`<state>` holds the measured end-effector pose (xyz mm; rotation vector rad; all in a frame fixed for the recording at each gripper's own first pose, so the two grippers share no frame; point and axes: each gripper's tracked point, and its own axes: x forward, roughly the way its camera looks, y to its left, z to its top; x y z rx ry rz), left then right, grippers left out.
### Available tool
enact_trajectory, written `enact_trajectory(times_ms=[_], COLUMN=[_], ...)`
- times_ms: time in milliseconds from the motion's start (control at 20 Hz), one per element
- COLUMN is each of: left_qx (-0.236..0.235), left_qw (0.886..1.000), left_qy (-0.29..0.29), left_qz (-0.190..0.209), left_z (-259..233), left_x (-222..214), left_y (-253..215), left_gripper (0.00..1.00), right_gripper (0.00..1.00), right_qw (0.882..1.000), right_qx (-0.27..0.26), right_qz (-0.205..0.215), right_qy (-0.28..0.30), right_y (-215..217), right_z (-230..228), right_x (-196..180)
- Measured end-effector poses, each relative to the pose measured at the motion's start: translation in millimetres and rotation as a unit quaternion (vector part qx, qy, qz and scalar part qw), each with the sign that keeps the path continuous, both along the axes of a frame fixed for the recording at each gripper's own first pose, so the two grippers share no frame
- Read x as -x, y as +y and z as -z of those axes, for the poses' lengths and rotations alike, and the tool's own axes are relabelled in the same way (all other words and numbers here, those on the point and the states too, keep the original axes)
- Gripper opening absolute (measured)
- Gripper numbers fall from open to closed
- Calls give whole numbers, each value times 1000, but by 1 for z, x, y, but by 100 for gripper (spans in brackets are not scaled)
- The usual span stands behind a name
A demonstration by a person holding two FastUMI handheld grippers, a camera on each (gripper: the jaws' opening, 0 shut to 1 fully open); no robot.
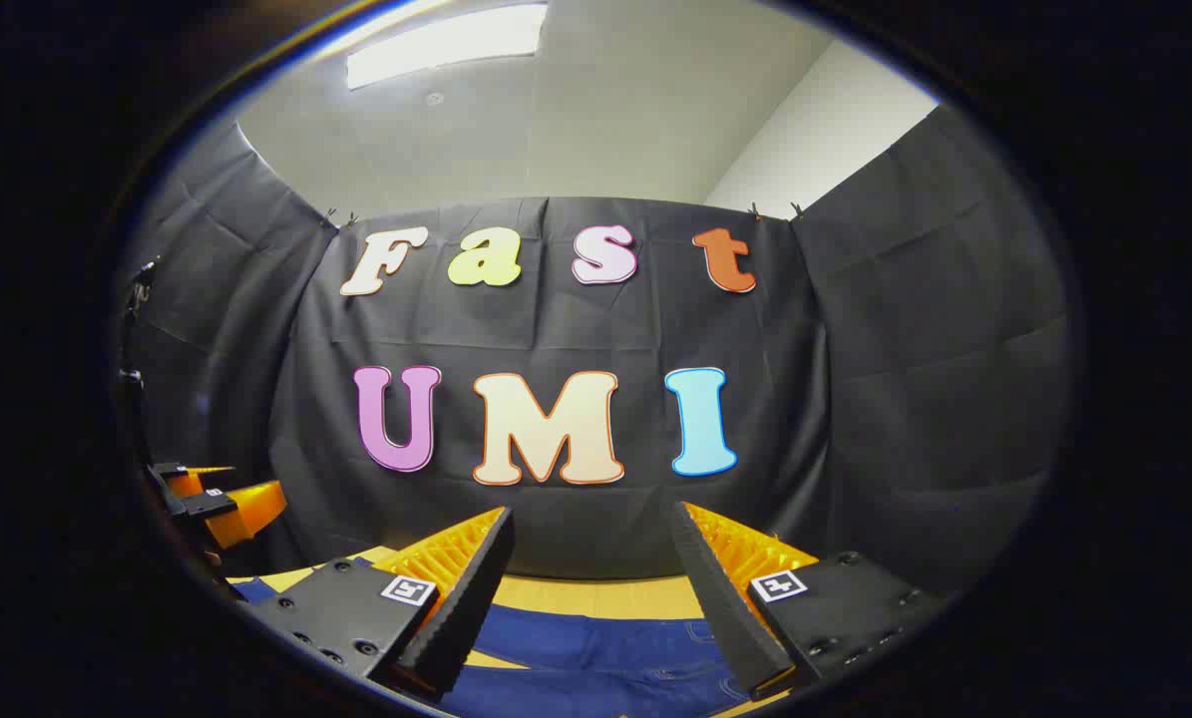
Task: Grasp the waist and the cuffs of the jeans and fold them to make the two legs overlap; first hold the waist and fold one-third of the jeans toward the cuffs, then hold the cuffs and fold the remaining one-third in the same direction to finish folding.
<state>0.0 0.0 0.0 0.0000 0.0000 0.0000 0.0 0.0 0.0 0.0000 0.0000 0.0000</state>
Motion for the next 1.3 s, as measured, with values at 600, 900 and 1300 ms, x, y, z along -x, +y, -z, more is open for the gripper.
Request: enact_trajectory(times_ms=[600,900,1300], left_qx=[-2,2,-16], left_qw=[1000,999,999], left_qy=[17,26,34], left_qz=[-15,-24,-23], left_z=[14,21,25], left_x=[1,6,14], left_y=[23,37,55], left_gripper=[97,97,97], right_gripper=[98,99,98], right_qw=[1000,1000,1000], right_qx=[13,16,16], right_qz=[-9,-10,-9], right_qy=[-2,-7,-9], right_y=[11,17,25], right_z=[-1,-5,-3], right_x=[4,7,10])
